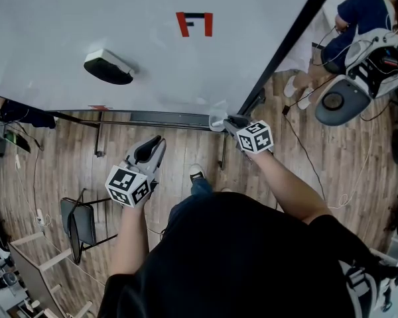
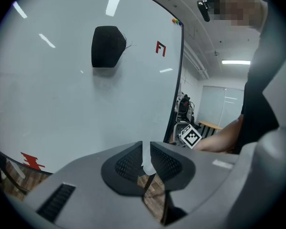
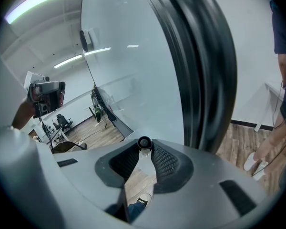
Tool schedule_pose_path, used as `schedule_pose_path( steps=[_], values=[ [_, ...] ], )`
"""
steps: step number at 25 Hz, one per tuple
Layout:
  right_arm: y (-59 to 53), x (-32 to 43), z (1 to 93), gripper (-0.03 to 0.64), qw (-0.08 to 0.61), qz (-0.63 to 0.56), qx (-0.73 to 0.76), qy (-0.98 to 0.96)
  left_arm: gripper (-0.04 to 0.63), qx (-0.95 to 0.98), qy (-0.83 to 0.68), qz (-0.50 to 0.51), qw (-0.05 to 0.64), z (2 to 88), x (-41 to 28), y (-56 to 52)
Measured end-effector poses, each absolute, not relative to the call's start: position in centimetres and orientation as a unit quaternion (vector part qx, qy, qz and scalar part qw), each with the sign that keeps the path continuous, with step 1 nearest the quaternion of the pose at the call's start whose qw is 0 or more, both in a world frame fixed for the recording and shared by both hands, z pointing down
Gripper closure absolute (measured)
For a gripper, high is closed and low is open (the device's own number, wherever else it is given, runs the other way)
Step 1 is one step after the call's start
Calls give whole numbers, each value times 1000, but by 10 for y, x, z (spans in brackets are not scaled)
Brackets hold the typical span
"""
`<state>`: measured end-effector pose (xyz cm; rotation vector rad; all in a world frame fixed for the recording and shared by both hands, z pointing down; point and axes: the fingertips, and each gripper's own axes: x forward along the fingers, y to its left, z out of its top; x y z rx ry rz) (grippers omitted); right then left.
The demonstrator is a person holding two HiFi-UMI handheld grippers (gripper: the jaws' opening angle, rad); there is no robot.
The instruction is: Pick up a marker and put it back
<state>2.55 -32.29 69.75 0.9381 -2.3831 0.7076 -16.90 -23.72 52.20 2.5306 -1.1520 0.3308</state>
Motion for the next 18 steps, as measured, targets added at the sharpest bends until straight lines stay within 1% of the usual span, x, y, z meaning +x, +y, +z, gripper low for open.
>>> schedule_pose_path(
  steps=[11,18],
  values=[
    [-322,20,677,545,235,239,341,-878,535,890,-411,108,165,515,-172,-228],
    [-320,23,636,545,214,211,344,-890,535,892,-413,100,154,503,-168,-217]
  ],
)
